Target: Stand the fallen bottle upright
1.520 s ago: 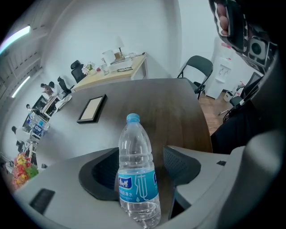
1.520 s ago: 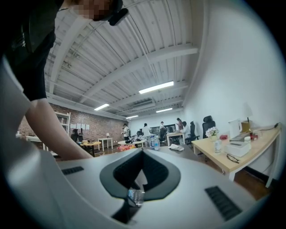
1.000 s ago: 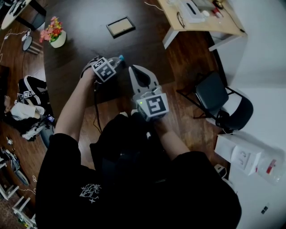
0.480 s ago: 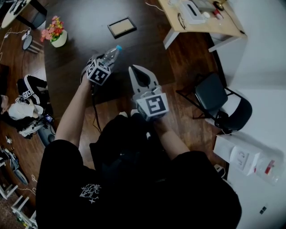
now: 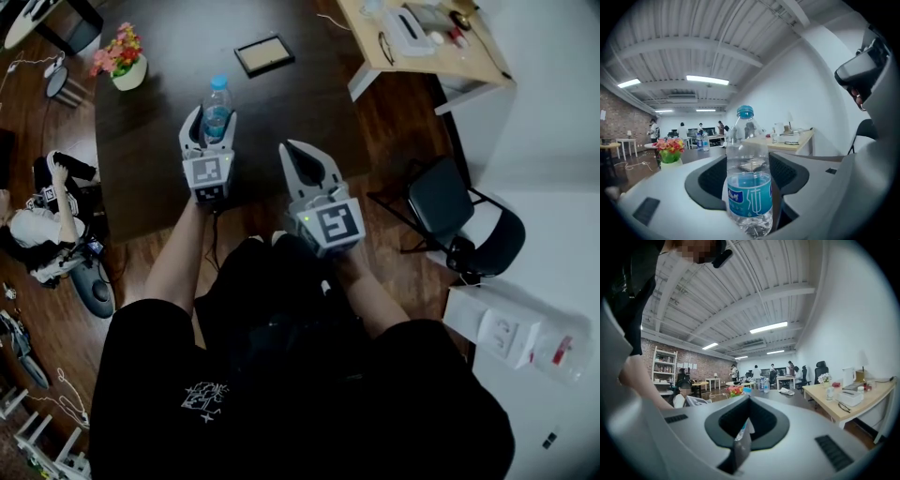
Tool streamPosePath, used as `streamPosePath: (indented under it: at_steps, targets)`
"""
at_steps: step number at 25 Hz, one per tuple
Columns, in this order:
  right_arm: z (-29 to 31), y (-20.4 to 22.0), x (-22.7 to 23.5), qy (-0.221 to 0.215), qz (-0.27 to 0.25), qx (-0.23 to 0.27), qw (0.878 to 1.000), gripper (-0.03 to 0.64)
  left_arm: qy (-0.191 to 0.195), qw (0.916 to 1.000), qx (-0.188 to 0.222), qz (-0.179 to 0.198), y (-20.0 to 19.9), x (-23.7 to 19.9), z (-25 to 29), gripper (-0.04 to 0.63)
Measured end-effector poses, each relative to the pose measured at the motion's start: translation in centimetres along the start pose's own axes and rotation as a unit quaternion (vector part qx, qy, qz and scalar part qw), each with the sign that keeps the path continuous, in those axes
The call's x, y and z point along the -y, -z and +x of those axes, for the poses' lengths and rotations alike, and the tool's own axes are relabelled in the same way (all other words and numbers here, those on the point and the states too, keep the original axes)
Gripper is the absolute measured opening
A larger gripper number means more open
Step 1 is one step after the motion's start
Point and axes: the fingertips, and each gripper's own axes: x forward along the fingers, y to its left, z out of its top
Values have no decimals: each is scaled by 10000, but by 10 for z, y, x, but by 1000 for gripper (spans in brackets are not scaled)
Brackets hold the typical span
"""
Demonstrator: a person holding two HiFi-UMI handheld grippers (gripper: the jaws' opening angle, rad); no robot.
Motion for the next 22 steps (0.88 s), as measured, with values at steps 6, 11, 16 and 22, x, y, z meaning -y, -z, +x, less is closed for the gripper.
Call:
streamPosePath:
  at_steps: [6,11,16,22]
  targets:
    - [-12,17,-4,-33,-214,-187,9996,12,-789,9922,479,-835,22,-24,-10,278]
    - [-19,30,1,71,-252,-266,9993,12,-1006,9904,649,-696,33,-34,-22,285]
    - [-17,36,-3,6,-325,-312,9990,12,-819,9917,729,-668,33,-22,-26,287]
    - [-19,35,-18,-191,-343,-274,9989,12,-896,9923,631,-573,37,-18,-39,288]
